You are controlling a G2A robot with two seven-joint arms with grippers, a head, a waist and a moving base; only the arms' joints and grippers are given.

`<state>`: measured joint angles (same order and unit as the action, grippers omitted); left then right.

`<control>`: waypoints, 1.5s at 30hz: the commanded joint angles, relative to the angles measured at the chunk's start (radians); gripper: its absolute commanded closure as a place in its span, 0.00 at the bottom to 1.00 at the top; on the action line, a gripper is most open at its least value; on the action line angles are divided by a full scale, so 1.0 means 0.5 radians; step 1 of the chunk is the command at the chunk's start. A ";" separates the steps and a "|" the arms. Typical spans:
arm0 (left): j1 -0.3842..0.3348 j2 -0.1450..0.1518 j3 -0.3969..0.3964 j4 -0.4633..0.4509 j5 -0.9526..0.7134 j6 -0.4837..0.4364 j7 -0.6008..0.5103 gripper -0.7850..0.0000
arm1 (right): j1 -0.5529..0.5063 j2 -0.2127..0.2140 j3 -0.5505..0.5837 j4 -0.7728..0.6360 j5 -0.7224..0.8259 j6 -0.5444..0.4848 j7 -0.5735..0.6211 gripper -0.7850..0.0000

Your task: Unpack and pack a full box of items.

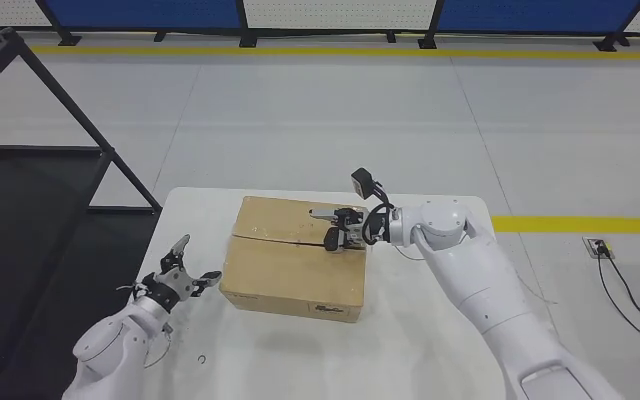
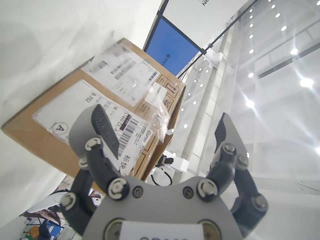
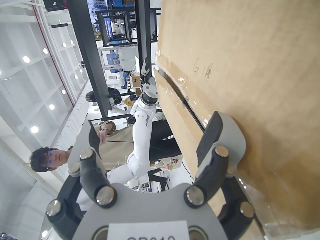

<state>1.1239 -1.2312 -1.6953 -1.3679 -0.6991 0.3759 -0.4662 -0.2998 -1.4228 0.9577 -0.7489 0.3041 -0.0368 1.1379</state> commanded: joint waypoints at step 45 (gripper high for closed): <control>-0.237 -0.100 0.358 0.296 -0.212 -0.639 0.399 0.00 | 0.019 0.005 0.018 0.029 -0.003 0.014 0.020 0.00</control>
<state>1.0028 -1.2802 -1.5161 -1.2163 -0.8013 0.0723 -0.2724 -0.2915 -1.4197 0.9675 -0.7365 0.3020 -0.0289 1.1477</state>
